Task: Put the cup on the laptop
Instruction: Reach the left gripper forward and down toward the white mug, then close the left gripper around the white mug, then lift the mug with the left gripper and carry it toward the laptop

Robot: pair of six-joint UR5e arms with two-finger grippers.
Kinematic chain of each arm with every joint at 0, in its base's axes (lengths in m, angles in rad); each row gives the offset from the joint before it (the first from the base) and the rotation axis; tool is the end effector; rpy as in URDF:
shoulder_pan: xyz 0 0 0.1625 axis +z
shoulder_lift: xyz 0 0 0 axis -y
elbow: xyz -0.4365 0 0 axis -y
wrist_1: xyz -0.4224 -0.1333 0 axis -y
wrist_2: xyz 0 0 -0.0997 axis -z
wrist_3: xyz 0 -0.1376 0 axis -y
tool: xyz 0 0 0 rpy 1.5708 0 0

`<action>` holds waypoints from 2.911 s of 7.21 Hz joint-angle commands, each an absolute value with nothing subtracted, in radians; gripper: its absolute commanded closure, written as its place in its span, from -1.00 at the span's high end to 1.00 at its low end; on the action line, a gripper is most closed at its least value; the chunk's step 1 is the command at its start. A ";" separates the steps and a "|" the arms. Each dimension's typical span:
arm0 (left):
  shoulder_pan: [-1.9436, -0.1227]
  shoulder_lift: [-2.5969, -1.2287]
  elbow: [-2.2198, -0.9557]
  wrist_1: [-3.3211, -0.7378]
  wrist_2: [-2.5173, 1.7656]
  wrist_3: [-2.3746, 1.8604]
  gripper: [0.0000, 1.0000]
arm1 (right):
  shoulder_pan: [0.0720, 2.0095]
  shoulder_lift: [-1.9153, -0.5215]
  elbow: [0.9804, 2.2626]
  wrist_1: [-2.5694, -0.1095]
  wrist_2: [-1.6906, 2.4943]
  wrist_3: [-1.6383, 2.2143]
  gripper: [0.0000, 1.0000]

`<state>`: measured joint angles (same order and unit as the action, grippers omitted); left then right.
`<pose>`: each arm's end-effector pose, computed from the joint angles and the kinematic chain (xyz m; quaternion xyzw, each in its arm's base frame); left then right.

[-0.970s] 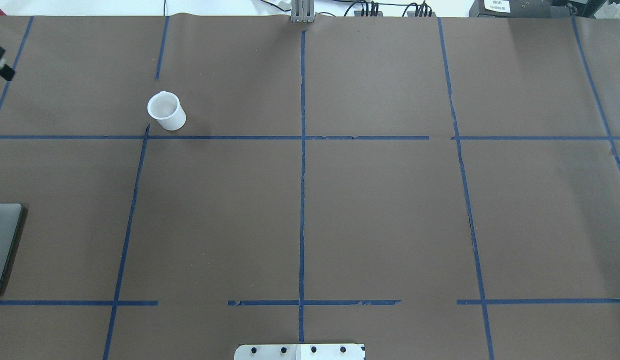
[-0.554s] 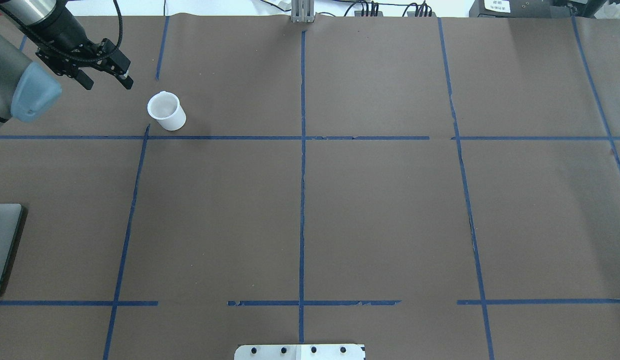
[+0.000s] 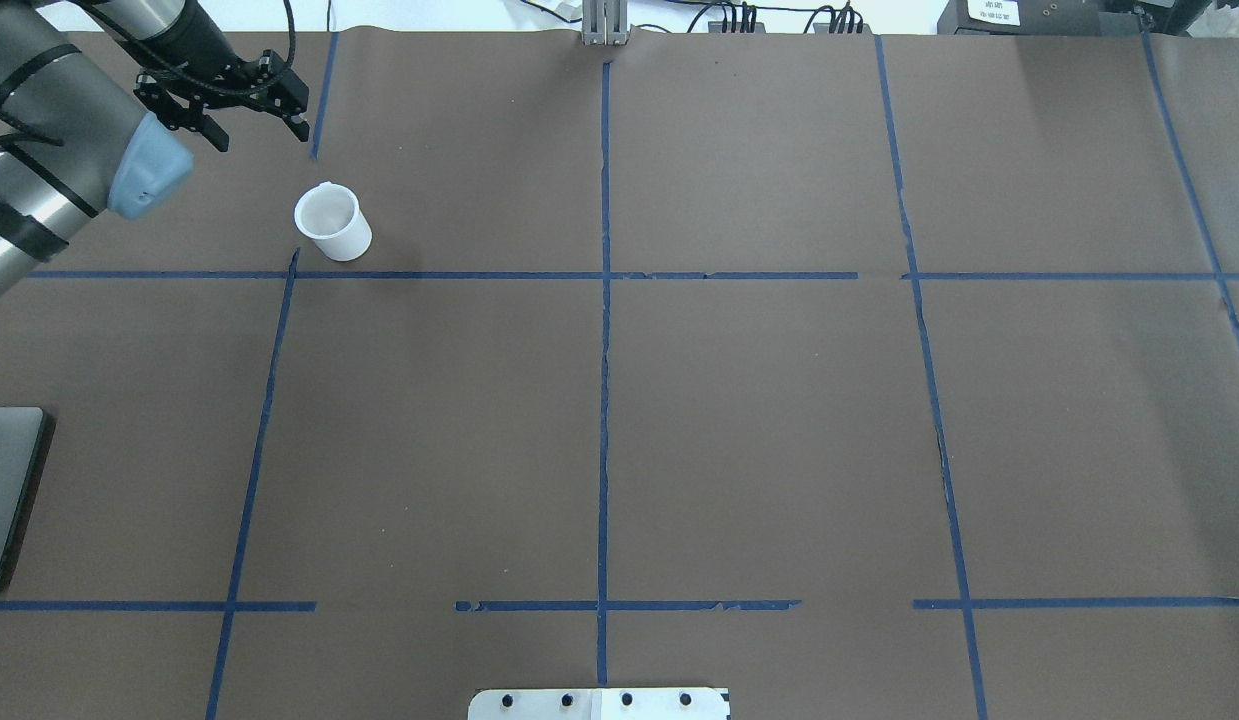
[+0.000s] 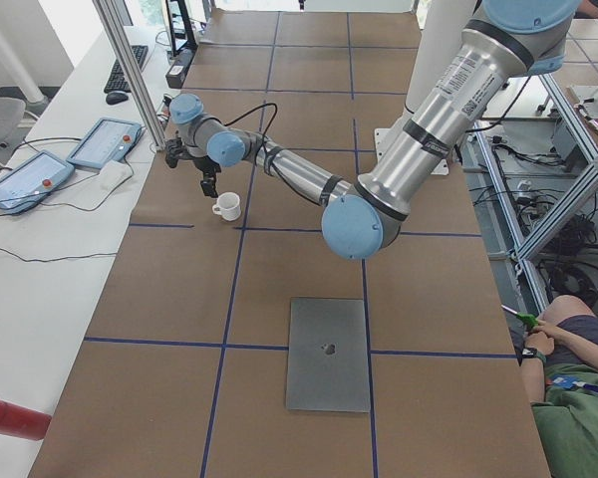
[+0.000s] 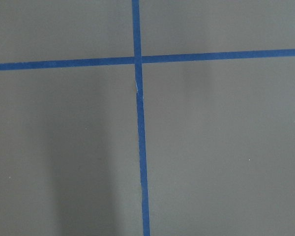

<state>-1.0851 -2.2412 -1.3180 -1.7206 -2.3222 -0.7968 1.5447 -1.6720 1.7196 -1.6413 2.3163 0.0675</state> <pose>0.3365 -0.7218 0.3644 -0.0021 0.4380 -0.0369 0.8982 0.0275 -0.4761 0.6800 -0.0277 -0.3633 0.0234 0.9310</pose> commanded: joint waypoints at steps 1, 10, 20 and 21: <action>-1.022 -2.325 -1.183 -1.764 -2.235 -0.899 1.00 | 1.545 -1.672 1.720 -1.641 2.316 0.067 1.00; -0.945 -2.304 -1.037 -1.979 -2.166 -0.997 1.00 | 1.545 -1.672 1.720 -1.641 2.316 0.067 1.00; -0.989 -2.318 -1.023 -1.979 -2.172 -0.988 -1.00 | 1.545 -1.672 1.720 -1.641 2.316 0.067 1.00; -1.011 -2.318 -1.028 -1.973 -2.178 -0.974 -1.00 | 1.545 -1.672 1.720 -1.641 2.316 0.067 1.00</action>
